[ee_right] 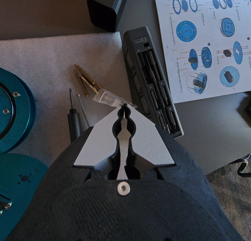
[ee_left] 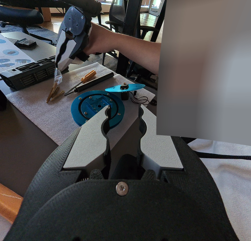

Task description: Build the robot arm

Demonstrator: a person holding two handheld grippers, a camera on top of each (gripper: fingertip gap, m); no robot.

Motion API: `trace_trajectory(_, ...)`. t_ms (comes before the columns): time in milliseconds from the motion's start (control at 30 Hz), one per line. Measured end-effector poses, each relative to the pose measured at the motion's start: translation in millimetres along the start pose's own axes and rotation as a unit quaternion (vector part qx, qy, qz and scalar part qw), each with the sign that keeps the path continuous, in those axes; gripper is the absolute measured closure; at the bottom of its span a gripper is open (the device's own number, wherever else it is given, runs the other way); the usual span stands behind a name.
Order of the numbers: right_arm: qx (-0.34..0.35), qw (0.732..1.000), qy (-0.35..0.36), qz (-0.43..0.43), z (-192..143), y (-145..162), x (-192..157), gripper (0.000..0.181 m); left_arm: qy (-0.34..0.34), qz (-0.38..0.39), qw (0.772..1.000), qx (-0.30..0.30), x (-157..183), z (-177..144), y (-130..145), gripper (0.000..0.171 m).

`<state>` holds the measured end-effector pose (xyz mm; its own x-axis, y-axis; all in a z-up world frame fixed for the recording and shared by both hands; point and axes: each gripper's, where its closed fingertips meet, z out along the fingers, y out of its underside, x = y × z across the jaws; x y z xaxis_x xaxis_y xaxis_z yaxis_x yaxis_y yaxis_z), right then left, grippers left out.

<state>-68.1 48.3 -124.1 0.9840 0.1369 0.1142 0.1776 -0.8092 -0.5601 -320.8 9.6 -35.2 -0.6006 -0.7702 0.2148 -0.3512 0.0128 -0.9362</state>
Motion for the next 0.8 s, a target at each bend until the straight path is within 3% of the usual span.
trace_trajectory(233,0.002,0.999,0.018,0.045,-11,16,10,0.181,-0.001,0.001,1.0,-0.003,1,2,0,0.132)
trace_trajectory(367,0.051,0.987,-0.046,0.143,-20,12,-3,0.181,-0.002,-0.001,1.0,-0.006,-1,2,1,0.132)
trace_trajectory(467,0.102,0.959,-0.139,0.225,-26,-5,-19,0.181,-0.007,-0.007,1.0,-0.009,-5,5,0,0.132)
trace_trajectory(567,0.145,0.913,-0.254,0.283,-38,-26,-38,0.181,-0.027,-0.005,1.0,-0.012,-11,6,-1,0.133)
trace_trajectory(667,0.172,0.86,-0.369,0.309,-55,-49,-63,0.181,-0.079,0.001,0.997,-0.017,-26,1,-1,0.133)
trace_trajectory(800,0.171,0.824,-0.445,0.305,-66,-71,-95,0.181,-0.146,0.013,0.989,-0.019,-51,-9,-8,0.135)
